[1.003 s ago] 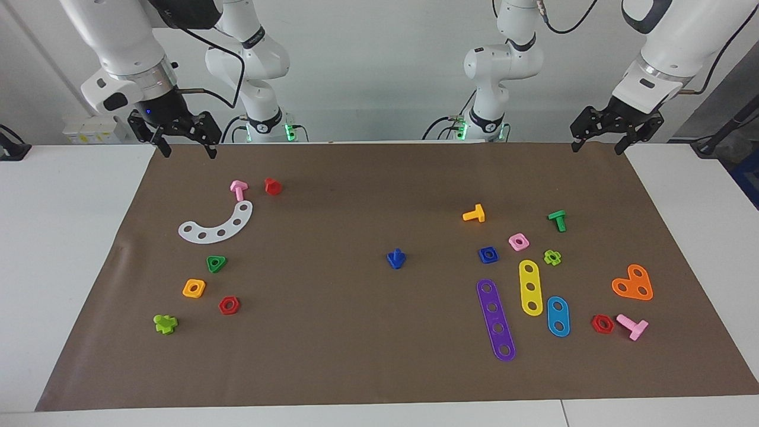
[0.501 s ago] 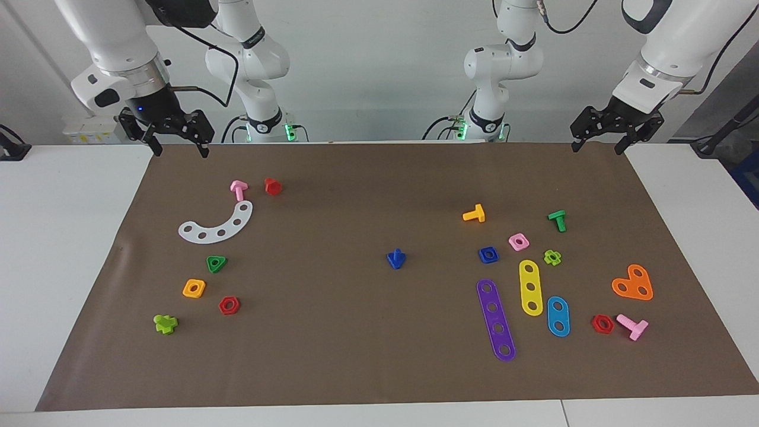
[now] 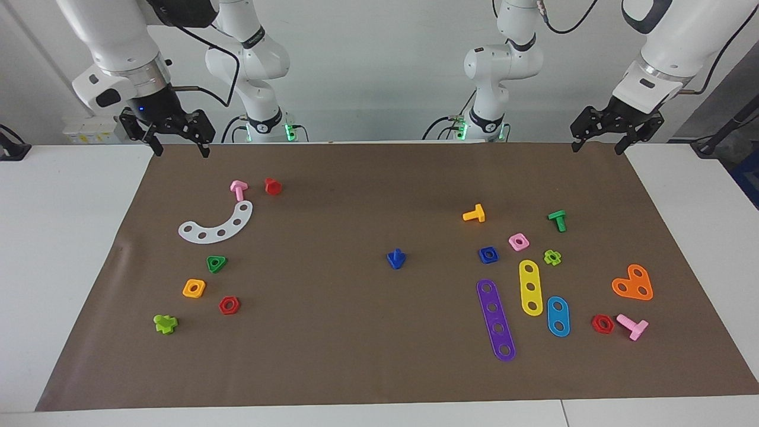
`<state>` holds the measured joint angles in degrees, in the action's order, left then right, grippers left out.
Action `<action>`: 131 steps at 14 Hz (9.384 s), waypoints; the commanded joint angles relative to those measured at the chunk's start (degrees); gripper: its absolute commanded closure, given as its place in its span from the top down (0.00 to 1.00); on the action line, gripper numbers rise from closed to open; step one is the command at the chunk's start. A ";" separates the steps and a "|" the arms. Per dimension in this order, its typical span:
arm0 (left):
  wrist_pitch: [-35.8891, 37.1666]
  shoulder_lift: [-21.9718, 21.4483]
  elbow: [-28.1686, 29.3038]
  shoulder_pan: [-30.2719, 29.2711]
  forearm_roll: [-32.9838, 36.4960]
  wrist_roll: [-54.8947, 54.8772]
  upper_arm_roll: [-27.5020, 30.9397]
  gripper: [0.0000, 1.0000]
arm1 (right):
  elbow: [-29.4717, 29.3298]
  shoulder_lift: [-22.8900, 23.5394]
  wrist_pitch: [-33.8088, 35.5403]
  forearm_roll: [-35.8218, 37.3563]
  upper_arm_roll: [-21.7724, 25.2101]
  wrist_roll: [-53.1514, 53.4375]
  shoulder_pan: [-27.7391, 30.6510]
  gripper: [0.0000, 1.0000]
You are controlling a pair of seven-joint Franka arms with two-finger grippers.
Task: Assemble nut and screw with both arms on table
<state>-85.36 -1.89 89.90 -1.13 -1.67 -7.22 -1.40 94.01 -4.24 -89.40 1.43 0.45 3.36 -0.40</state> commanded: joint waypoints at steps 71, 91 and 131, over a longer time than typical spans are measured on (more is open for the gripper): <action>-51.49 21.48 24.01 12.12 -0.26 18.20 -0.45 1.00 | 0.21 -1.12 0.72 -0.11 -0.19 -1.08 0.31 1.00; -45.78 20.70 23.22 13.61 -0.26 20.23 -0.80 0.20 | 0.21 -1.12 0.72 -0.11 -0.19 -1.08 0.31 1.00; -38.30 30.19 2.38 34.27 -1.32 34.03 -0.54 0.14 | 0.21 -1.12 0.72 -0.11 -0.19 -1.08 0.31 1.00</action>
<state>-122.03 30.23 89.15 32.30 -2.61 26.90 -2.86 94.01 -4.63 -89.40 1.41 0.42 3.36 -0.40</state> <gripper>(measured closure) 0.515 0.000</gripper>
